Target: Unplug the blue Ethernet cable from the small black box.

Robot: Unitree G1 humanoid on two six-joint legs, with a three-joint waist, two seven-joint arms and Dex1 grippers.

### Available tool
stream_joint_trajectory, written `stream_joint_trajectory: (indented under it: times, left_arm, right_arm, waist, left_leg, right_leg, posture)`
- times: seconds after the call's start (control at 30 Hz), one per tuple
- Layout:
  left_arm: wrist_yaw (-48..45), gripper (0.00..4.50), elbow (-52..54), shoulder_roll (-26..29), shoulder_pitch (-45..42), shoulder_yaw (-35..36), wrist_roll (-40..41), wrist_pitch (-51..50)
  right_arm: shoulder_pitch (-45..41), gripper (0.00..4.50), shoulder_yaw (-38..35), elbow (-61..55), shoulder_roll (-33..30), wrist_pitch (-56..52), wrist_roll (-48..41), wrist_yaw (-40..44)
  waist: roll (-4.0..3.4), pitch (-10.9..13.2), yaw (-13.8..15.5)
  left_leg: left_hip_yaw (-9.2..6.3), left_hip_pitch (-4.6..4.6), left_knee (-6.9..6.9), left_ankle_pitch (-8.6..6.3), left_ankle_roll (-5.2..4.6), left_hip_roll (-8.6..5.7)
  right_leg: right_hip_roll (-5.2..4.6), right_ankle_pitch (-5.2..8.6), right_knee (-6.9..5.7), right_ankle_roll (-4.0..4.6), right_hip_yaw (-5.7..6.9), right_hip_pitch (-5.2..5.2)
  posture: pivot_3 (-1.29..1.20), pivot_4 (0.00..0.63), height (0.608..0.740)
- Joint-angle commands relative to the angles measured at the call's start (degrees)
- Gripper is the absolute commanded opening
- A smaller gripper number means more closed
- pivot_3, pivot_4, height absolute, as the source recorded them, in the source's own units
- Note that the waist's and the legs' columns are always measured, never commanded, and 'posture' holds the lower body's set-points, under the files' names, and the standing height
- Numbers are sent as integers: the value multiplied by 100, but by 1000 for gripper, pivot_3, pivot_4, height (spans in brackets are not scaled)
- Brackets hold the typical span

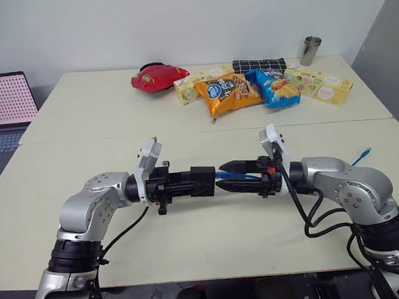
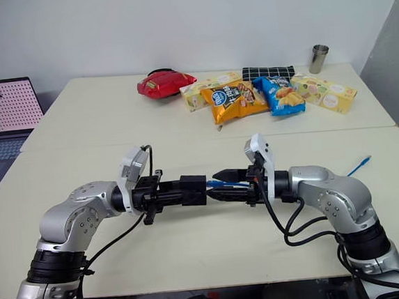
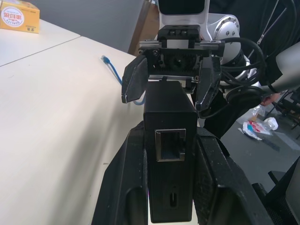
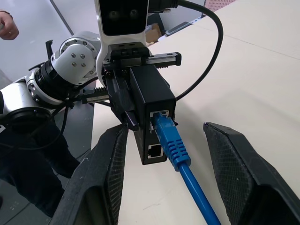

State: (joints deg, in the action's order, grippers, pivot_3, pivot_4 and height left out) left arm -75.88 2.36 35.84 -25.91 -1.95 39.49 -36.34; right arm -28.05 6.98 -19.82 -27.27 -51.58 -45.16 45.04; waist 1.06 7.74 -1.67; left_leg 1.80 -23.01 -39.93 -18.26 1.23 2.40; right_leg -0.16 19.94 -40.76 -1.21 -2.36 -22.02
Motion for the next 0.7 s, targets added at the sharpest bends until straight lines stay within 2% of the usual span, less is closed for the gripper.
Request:
stream_joint_trajectory:
  times: [0.03, 0.27, 0.37, 0.7]
  left_arm:
    - [-37, 794, 215, 43, -37, 120, 109, 9]
    - [-19, 794, 285, 69, -20, 135, 125, -34]
    - [-39, 793, 303, 89, -21, 138, 135, -56]
    - [-143, 793, 497, 182, 71, 147, 285, -166]
  right_arm:
    - [-113, 2270, -85, -80, 2, 94, -13, 70]
    - [-109, 615, -69, -78, -29, 101, -8, 163]
    - [-128, 75, -62, -40, -58, 94, 7, 250]
    - [-365, 73, -130, 243, -125, -126, -108, 506]
  waist:
    - [0, 0, 1]
    - [0, 0, 0]
    - [0, 0, 1]
    - [0, 1, 1]
  left_leg:
    - [0, 0, 0, 0, 0, 0]
    - [0, 0, 0, 0, 0, 0]
    - [-1, 0, 0, 0, 0, 0]
    - [-1, 0, 0, 0, 0, 0]
  right_leg:
    - [0, 0, 0, 0, 0, 0]
    - [0, 0, 0, 0, 0, 0]
    - [0, 0, 1, 0, 0, 0]
    - [0, 0, 1, 0, 0, 0]
  posture:
    - [0, 150, 740]
    - [0, 150, 740]
    - [0, 150, 740]
    - [0, 150, 740]
